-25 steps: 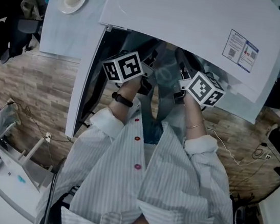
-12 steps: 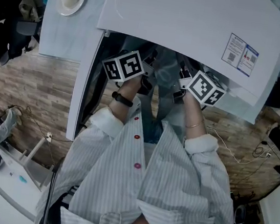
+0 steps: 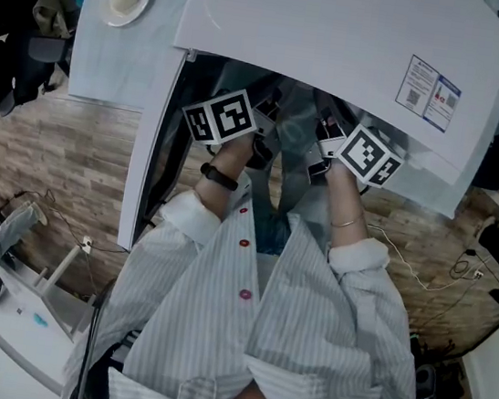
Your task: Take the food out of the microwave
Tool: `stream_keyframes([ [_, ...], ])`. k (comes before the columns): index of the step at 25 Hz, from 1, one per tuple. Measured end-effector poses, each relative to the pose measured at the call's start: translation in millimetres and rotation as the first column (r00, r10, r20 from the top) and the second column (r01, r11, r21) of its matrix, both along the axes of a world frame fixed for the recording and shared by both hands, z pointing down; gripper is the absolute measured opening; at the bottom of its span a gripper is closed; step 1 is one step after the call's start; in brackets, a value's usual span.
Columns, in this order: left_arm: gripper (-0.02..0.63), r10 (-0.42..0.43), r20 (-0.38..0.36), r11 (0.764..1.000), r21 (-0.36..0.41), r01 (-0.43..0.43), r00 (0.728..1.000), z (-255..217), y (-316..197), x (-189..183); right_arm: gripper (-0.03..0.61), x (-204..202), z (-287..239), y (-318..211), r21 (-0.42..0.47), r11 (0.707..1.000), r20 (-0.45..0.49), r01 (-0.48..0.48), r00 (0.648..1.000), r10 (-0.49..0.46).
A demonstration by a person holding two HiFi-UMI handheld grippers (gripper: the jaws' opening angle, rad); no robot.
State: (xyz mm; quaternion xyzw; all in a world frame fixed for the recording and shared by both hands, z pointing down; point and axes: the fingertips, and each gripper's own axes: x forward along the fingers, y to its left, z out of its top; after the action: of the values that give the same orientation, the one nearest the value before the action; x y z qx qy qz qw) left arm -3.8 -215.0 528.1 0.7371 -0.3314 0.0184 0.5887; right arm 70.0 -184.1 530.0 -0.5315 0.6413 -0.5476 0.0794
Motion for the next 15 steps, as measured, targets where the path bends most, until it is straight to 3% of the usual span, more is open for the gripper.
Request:
stream_keyframes([
  [4, 0.061, 0.004, -0.013, 1.0, -0.006, -0.004, 1.0, -3, 3, 3, 0.087, -1, -2, 3, 0.0, 1.0, 0.019, -0.008, 1.0, 0.008],
  [15, 0.049, 0.012, -0.031, 1.0, -0.018, -0.013, 0.999, -6, 14, -4, 0.083, -8, -3, 16, -0.004, 1.0, 0.044, -0.028, 0.999, 0.028],
])
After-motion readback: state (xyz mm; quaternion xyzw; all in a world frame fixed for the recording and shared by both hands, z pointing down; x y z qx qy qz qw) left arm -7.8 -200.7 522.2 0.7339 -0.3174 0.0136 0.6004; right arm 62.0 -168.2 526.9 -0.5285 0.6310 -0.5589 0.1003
